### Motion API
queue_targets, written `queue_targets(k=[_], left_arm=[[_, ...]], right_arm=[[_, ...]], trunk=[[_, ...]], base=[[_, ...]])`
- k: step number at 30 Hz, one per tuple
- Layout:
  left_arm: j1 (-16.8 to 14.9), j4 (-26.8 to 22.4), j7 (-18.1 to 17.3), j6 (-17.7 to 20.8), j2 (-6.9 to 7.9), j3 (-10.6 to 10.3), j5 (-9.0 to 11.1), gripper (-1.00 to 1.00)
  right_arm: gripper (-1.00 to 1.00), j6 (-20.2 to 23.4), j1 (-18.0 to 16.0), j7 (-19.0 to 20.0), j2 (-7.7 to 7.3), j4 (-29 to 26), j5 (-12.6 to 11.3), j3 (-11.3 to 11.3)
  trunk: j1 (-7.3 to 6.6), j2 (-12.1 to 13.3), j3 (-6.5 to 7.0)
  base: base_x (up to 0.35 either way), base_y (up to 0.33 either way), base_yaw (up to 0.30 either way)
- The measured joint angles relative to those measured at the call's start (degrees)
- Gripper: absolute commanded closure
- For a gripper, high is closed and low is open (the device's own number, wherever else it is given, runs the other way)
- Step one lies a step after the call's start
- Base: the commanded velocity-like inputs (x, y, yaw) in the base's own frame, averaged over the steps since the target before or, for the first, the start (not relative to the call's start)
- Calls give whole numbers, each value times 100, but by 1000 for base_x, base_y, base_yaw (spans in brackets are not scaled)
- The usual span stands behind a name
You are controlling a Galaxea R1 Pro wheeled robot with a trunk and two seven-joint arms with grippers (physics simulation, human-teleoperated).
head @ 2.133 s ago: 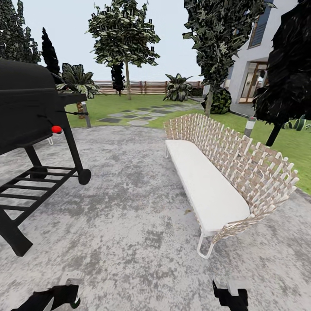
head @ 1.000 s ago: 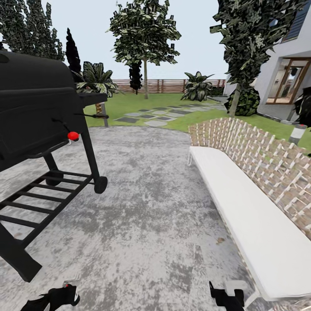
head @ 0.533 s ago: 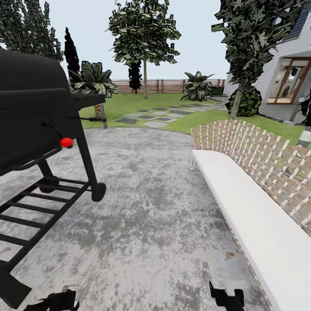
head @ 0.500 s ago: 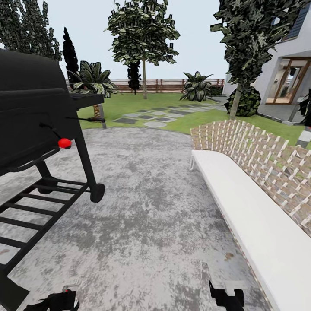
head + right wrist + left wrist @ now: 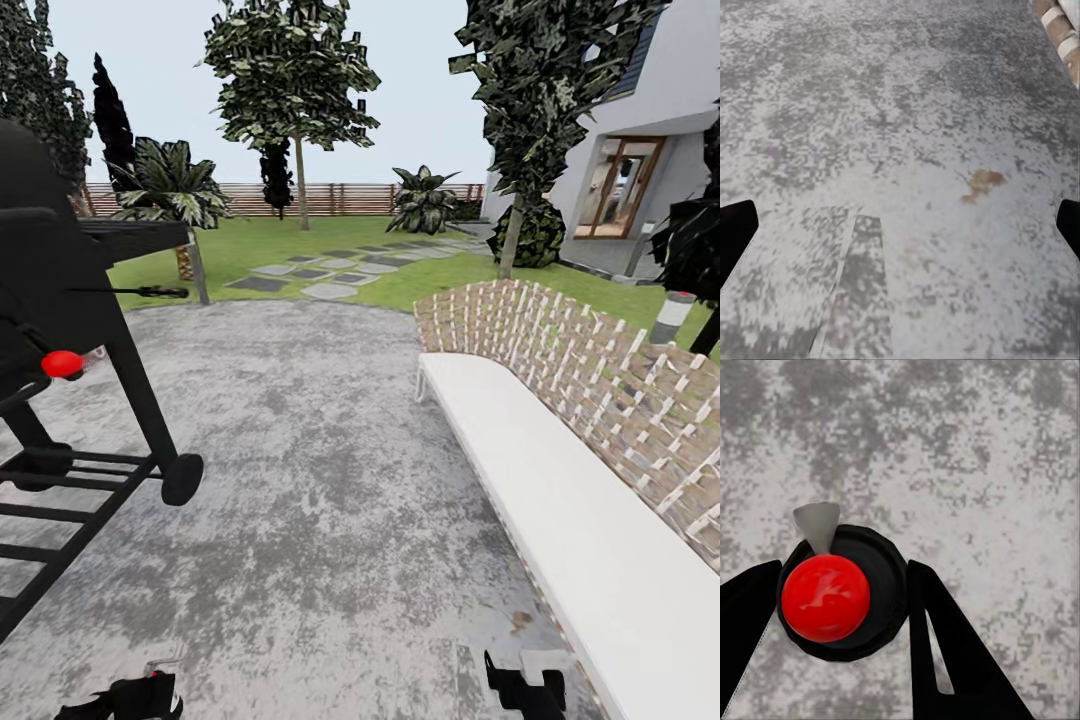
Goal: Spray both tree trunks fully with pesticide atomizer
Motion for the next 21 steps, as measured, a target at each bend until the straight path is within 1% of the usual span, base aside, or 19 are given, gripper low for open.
queue_targets(k=[5,11,21], left_arm=[[0,0,0,0,1,0,-4,100],[0,7,0,-4,-7,-7,-2,100],[0,51,0,-7,-1,-9,-6,100]], right_arm=[[-100,0,-1,-2,0,0,-5,0],[-100,0,-4,-15,1,0,-7,0],[-100,0,-1,-17,0,0,-14,-3]], trunk=[[0,0,-5],[0,0,-49],[0,0,-62]], base=[[339,0,-16],[339,0,-69],[339,0,-6]])
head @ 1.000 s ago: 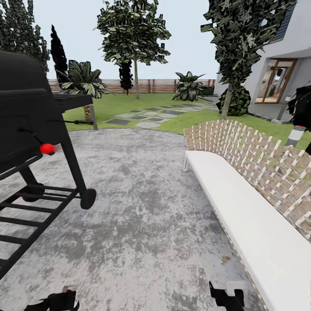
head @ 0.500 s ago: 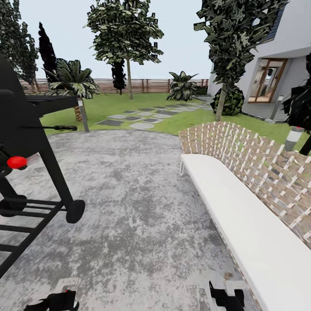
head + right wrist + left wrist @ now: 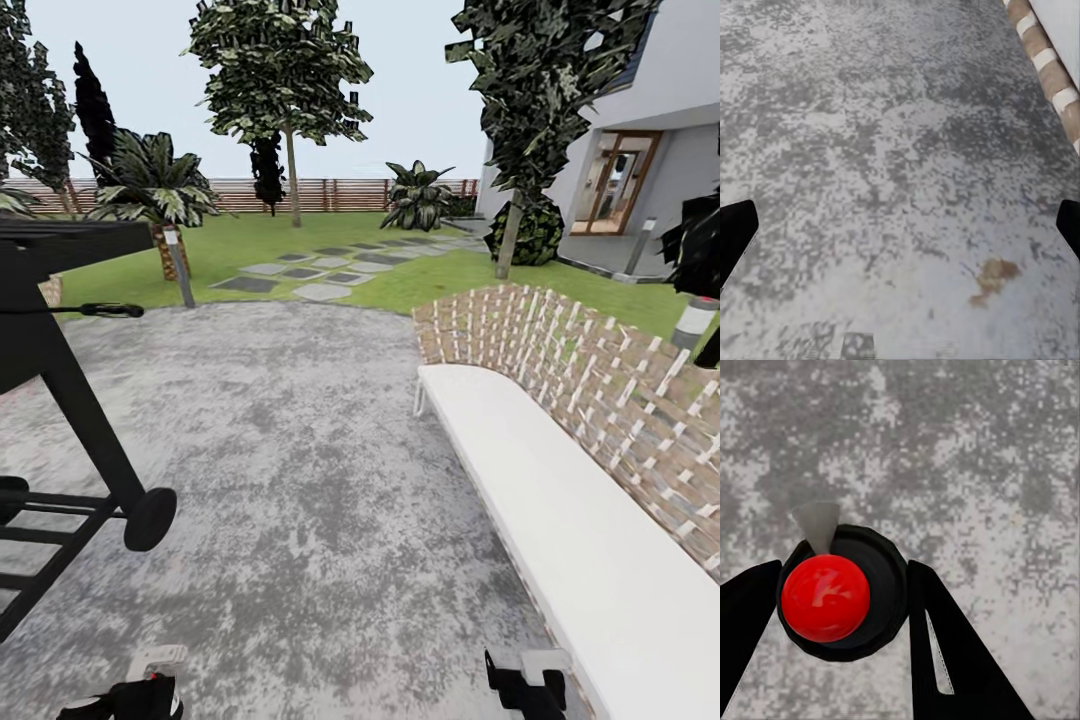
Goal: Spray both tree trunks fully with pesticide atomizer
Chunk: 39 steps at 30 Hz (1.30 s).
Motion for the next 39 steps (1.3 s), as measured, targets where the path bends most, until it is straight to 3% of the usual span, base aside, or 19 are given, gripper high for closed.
queue_targets(k=[39], left_arm=[[0,1,0,-2,10,9,5,100]], right_arm=[[-100,0,-3,13,8,0,-1,-5]], trunk=[[0,0,0]], base=[[341,0,0]])
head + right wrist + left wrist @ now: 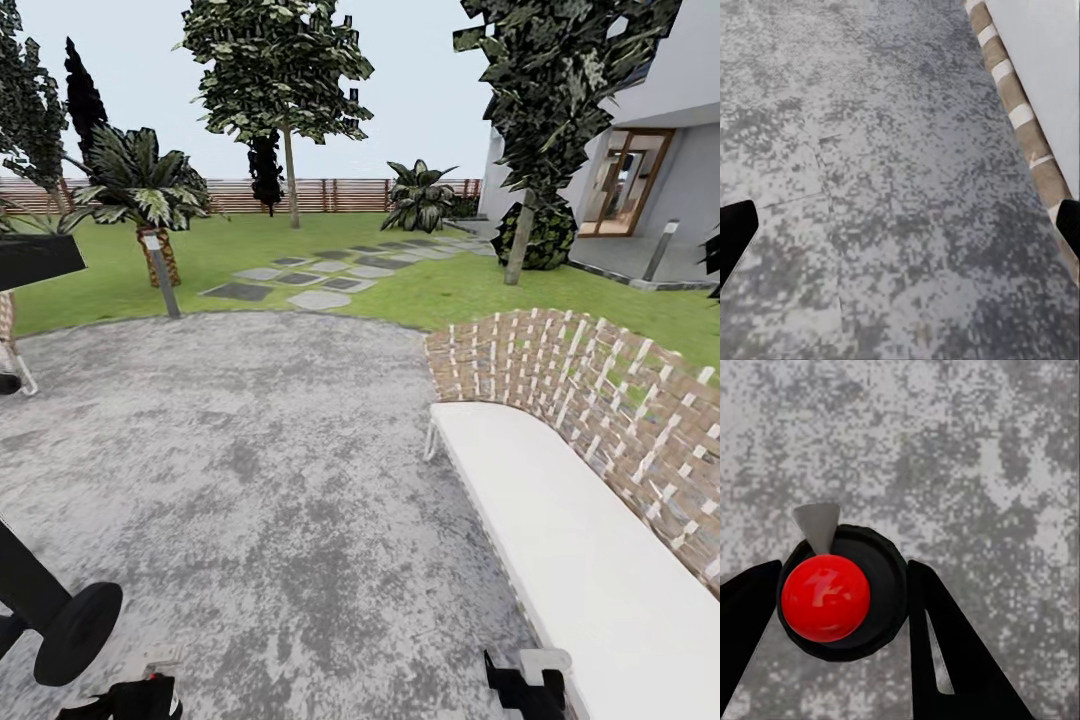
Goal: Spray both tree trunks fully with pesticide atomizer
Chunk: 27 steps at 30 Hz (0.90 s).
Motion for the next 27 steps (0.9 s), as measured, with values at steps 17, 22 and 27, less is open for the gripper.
queue_targets(k=[17,22,27], left_arm=[[5,0,0,0,17,9,4,100],[8,0,2,0,11,4,3,100],[9,0,0,0,9,2,11,100]], right_arm=[[-100,0,2,22,-8,0,17,7],[-100,3,1,26,-8,0,27,18],[-100,2,0,24,-9,0,21,10]], trunk=[[0,0,0],[0,0,0],[0,0,0]], base=[[341,0,0],[341,0,0],[341,0,0]])
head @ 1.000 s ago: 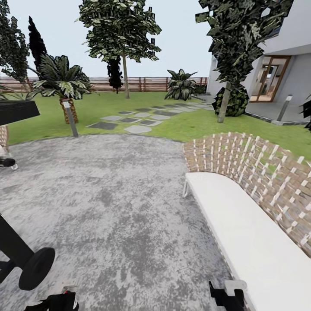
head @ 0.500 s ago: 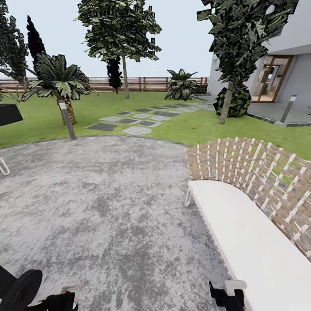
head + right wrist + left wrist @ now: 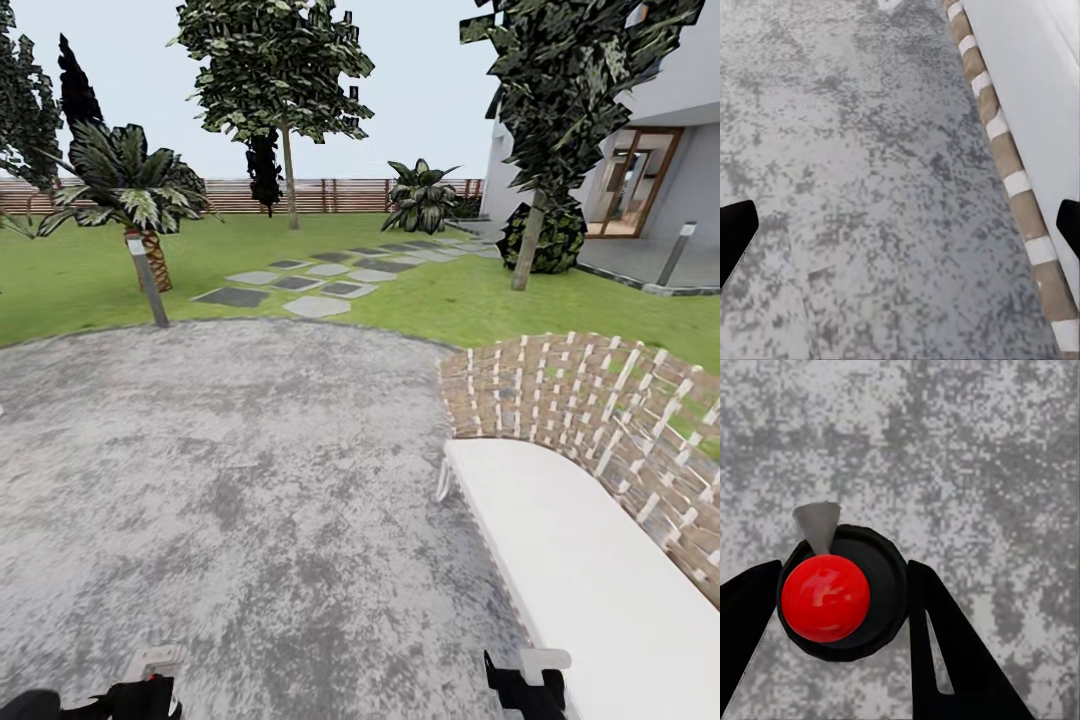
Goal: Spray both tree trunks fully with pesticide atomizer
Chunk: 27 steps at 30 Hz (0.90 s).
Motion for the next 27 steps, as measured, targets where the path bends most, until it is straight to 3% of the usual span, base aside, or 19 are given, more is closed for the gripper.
queue_targets(k=[5,14,27], left_arm=[[0,0,2,0,0,-1,1,100],[1,-1,-1,0,0,-2,10,100],[-2,0,0,0,0,-2,11,100]], right_arm=[[-100,-2,1,0,1,-1,-3,3],[-100,-1,-1,0,5,1,-5,4],[-100,0,0,-9,3,0,-5,0]], trunk=[[0,0,0],[0,0,0],[0,0,0]], base=[[341,0,14],[341,0,180],[341,7,10]])
